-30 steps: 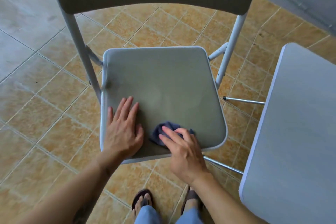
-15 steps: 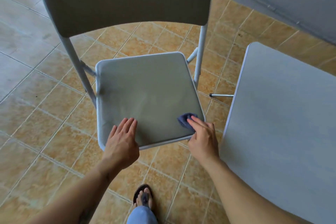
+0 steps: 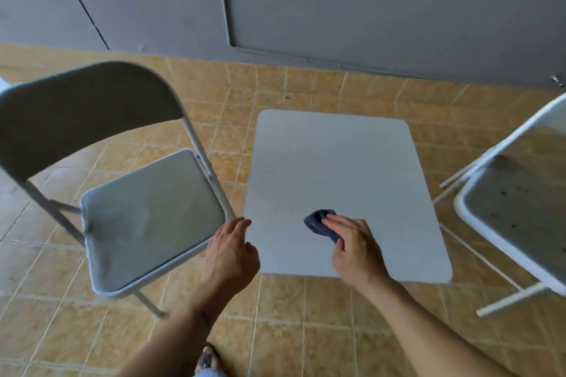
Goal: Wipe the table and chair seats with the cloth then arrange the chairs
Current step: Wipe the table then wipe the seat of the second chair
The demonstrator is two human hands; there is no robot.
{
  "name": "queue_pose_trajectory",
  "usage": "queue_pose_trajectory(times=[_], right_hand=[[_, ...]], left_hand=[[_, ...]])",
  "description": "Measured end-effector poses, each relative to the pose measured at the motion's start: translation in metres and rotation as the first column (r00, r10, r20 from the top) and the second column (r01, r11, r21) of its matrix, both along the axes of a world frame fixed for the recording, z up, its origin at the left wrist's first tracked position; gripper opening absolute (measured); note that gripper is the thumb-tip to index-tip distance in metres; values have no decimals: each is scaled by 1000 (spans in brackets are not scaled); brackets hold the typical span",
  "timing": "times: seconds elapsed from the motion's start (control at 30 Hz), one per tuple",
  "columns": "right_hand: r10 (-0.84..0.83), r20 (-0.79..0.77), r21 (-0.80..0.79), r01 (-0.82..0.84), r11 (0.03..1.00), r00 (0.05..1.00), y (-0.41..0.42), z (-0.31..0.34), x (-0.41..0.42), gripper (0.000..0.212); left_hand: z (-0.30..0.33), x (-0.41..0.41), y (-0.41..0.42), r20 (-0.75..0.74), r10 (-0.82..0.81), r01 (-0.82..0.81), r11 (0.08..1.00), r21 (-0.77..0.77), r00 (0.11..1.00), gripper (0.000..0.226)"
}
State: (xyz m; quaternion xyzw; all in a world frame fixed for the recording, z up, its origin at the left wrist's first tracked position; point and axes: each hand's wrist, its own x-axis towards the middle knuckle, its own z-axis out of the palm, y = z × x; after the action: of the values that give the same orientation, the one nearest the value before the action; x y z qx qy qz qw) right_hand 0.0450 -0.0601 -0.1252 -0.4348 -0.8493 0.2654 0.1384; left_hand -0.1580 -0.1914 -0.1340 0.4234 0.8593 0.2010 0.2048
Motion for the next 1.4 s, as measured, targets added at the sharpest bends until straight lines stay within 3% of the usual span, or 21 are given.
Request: queue_pose_trajectory(times=[0.13,0.37,0.6,0.87,1.2,1.4], right_hand=[[-76,30,19,75,997,997,28,46,113,56],[-254,31,63,252,966,967,52,108,295,53],[-429,9,9,429,903,903,82,126,410,46],[-539,23,-23,540,842,842,145,93,469,55],[-605,60,-96,608,788,794,264,42,494,64],[-587,67,-121,590,798,807,314,-1,491,51]], left_hand=[[54,99,46,-47,-89,89,996,0,995,55],[107,261,110,-3,-290,290,956,-43,957,54],[133,363,186,-34,-468,461,880,-113,883,56],[103,435,287,-13,-580,569,803,-174,814,61],[45,464,426,11,-642,621,737,-268,767,58],[-1,475,486,28,-648,627,724,-288,761,61]])
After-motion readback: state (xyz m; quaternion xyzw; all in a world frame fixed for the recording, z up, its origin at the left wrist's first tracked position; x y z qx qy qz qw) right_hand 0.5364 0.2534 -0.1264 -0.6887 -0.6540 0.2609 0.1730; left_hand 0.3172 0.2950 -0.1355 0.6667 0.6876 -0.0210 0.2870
